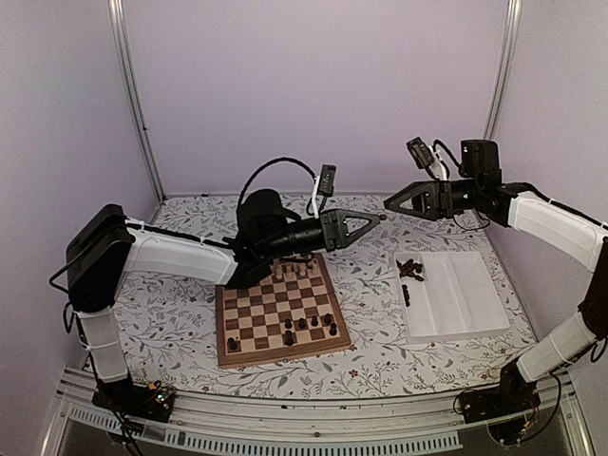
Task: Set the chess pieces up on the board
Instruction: Adjust the chess piece.
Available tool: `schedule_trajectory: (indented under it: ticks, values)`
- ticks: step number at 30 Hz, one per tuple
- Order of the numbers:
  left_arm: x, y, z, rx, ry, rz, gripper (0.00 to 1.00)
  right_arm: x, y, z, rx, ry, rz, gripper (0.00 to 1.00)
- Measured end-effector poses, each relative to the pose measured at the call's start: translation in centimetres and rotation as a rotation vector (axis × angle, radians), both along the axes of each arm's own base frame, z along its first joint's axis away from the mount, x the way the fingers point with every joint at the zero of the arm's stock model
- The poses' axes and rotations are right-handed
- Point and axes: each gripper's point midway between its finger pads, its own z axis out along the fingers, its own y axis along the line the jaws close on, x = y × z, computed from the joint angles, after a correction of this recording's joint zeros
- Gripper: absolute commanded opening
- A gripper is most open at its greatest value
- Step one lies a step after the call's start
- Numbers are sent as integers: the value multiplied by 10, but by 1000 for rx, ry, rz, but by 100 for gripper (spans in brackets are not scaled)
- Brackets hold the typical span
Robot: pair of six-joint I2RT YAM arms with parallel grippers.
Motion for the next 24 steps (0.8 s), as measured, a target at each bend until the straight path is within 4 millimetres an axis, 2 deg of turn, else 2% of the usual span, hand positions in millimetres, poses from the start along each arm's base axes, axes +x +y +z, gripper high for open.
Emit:
schedule_trajectory:
  ticks: [19, 24]
  values:
    - [1, 1, 14, -71, 2, -1, 7, -5, 12, 0, 0, 1, 9, 33]
    - [2, 2, 15, -76, 5, 3, 7, -5, 14, -2, -6, -14, 5, 24]
